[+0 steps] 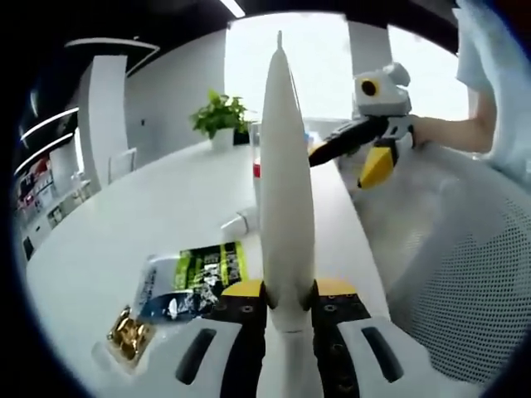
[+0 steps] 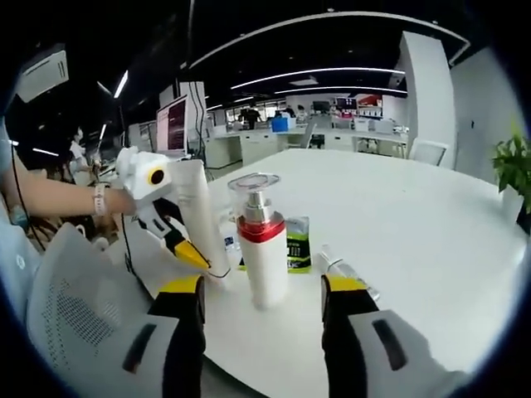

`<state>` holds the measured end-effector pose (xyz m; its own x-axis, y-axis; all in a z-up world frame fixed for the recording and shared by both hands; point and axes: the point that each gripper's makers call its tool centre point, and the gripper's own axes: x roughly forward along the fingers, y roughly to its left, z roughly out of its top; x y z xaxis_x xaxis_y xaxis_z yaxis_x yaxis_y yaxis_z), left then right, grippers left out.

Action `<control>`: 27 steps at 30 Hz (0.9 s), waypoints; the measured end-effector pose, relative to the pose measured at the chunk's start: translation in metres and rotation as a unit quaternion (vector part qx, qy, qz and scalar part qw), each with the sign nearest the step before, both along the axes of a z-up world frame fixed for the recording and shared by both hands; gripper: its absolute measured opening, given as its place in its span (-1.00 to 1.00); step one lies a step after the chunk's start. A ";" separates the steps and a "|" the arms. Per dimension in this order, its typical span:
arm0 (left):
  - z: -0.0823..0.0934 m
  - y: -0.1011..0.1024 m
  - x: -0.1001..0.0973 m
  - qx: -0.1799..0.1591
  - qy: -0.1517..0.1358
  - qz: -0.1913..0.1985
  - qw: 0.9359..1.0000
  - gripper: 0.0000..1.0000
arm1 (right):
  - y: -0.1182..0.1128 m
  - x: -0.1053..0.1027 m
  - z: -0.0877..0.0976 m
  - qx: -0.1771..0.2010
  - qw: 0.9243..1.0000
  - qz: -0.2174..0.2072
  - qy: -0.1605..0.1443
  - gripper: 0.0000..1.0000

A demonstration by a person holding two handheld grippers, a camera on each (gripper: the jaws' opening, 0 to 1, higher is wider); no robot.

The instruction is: Arrange the skincare products in the storage area until every visible bottle or jar stands upright without overlapping.

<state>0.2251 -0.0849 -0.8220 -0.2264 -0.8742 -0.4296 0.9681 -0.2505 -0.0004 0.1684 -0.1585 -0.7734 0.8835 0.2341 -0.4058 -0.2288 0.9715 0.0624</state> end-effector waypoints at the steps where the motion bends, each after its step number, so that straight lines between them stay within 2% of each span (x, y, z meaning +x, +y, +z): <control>1: 0.000 -0.001 0.001 -0.002 0.001 -0.001 1.000 -0.67 | 0.000 0.000 0.000 -0.001 1.000 -0.002 0.001 0.12; 19: -0.003 -0.010 0.006 -0.005 0.002 -0.021 1.000 -0.67 | -0.003 -0.001 -0.003 -0.002 1.000 -0.009 0.008 0.07; 27: -0.005 -0.011 0.009 -0.008 0.013 -0.022 1.000 -0.67 | -0.005 -0.001 -0.003 0.003 1.000 -0.014 0.008 0.08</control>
